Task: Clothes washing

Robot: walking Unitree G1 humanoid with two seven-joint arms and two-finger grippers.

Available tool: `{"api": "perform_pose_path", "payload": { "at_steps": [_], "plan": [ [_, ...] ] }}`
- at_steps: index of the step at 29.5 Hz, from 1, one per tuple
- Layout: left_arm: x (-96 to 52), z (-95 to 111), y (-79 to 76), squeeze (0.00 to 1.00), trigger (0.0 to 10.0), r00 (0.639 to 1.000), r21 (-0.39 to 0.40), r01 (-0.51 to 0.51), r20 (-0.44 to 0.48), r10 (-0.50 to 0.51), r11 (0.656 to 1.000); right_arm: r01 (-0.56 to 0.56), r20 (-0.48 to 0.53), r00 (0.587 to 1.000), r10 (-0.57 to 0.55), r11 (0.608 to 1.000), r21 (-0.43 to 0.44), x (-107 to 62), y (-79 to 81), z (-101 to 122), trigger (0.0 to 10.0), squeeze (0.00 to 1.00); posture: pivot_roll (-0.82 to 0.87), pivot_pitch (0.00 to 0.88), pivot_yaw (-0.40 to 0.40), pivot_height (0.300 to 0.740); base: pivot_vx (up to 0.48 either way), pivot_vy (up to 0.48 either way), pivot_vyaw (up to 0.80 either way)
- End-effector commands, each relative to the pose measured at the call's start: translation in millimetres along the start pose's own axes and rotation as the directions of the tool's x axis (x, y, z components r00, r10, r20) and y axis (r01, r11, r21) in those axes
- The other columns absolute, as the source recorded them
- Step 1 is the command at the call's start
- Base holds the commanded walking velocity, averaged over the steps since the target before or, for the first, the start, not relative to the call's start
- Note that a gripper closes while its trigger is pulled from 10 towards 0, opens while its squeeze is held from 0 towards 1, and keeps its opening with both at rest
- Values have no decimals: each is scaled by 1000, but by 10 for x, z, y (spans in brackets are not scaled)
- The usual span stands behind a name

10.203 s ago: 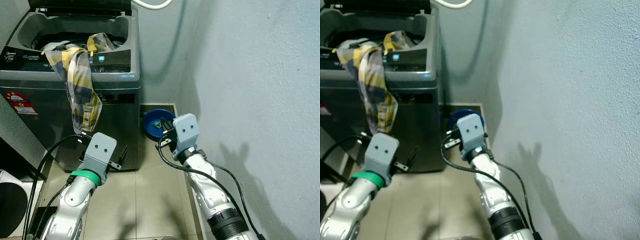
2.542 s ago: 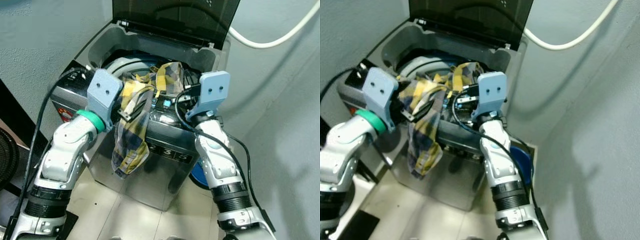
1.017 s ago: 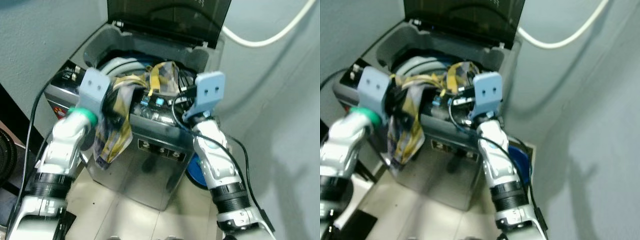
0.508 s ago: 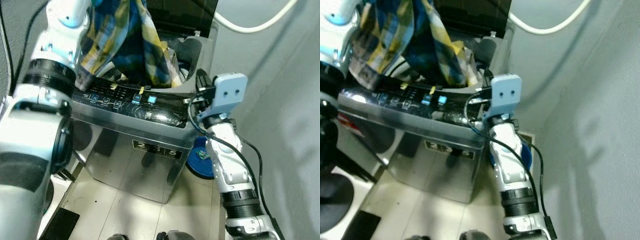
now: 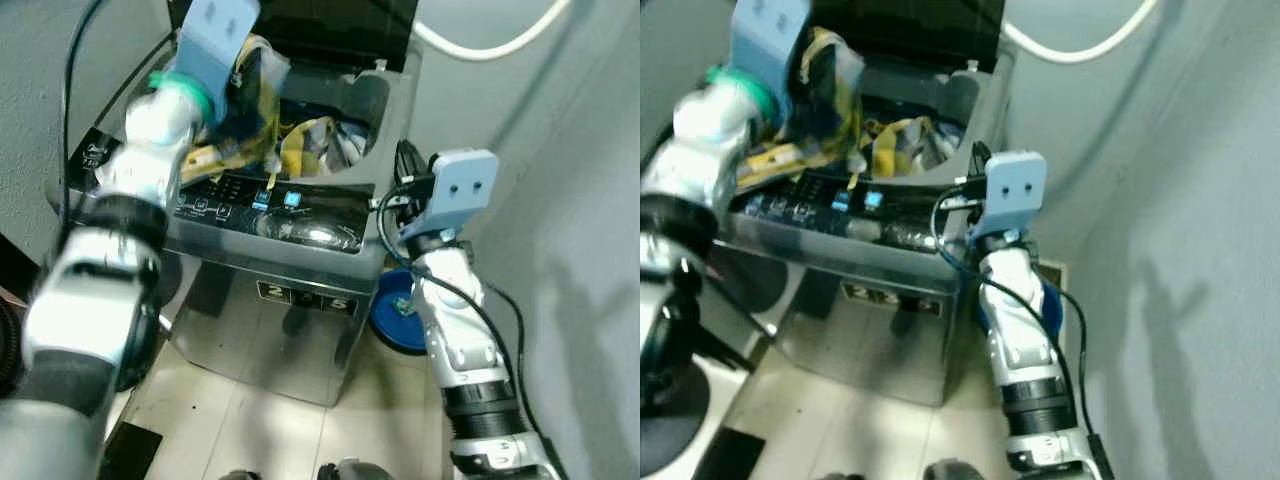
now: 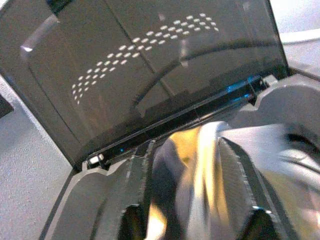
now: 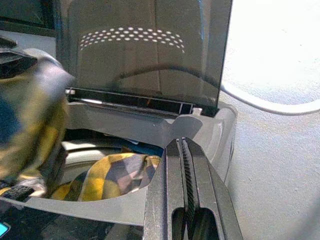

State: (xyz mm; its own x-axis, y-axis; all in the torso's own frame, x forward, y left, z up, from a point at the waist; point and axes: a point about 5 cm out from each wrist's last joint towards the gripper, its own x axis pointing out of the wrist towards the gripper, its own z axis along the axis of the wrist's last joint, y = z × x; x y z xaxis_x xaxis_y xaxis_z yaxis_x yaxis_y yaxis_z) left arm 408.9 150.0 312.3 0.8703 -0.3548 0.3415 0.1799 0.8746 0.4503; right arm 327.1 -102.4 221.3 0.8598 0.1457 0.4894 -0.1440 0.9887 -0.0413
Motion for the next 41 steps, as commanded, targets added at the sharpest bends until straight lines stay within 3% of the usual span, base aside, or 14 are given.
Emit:
{"api": "perform_pose_path", "payload": {
  "at_steps": [1,4,5,10,15,17,19,20,25,26,27,28,35,41],
  "plan": [
    [8,223,66,1000,10000,990,-11,-50,131,51,999,-13,-7,1000,13,1000,18,12,47,-8,10000,0,15,21,43,740,0,0,0],
    [-17,270,43,1000,10000,984,-7,-51,172,51,999,-13,-5,1000,13,1000,21,13,55,-3,10000,0,14,17,46,740,0,0,0],
    [-46,296,-6,0,10000,981,-6,-20,195,21,1000,-13,-3,1000,13,1000,22,13,59,1,10000,0,14,17,46,740,0,0,0],
    [-198,276,-125,0,10000,980,21,8,200,-12,1000,-12,-3,1000,12,1000,23,4,57,3,10000,0,21,21,50,740,0,0,0],
    [-838,35,-384,0,10000,995,-12,12,94,-11,1000,-17,-18,1000,17,1000,25,-29,58,-33,10000,0,50,30,46,740,0,0,0],
    [-838,35,-384,0,10000,995,-12,12,94,-11,1000,-17,-18,1000,17,1000,25,-29,58,-33,10000,0,50,30,46,740,0,0,0],
    [-1000,-52,-362,0,10000,999,-22,-24,46,25,999,-24,-20,999,25,999,29,-27,74,-41,10000,0,59,29,43,740,0,0,0],
    [-1254,-135,-287,0,10000,995,-32,-98,-10,98,995,-38,-20,999,39,999,33,-17,103,-43,10000,0,62,30,41,740,0,0,0],
    [-1625,-210,-256,0,10000,976,-1,-200,-87,199,980,-57,-25,998,58,998,32,0,115,-55,10000,0,82,38,32,740,0,0,0],
    [-1736,-229,-226,541,10000,961,21,-249,-117,249,968,-63,-29,998,64,998,31,3,117,-66,10000,0,88,39,27,740,0,0,0],
    [-1736,-229,-226,541,10000,961,21,-249,-117,249,968,-63,-29,998,64,998,31,3,117,-66,10000,0,88,39,27,740,0,0,0],
    [-1792,-252,-193,1000,10000,946,21,-291,-145,291,956,-68,-32,997,69,997,32,3,119,-76,10000,0,94,38,23,740,0,0,0],
    [-1747,-339,-95,1000,10000,895,-102,-407,-241,375,907,-87,-45,995,88,995,39,4,162,-112,10000,0,104,33,7,740,0,0,0],
    [-1265,-455,2,1000,10000,902,-335,-418,-260,344,844,-100,-44,994,102,994,41,42,192,-120,10000,0,80,19,1,740,0,0,0]
  ]
}}
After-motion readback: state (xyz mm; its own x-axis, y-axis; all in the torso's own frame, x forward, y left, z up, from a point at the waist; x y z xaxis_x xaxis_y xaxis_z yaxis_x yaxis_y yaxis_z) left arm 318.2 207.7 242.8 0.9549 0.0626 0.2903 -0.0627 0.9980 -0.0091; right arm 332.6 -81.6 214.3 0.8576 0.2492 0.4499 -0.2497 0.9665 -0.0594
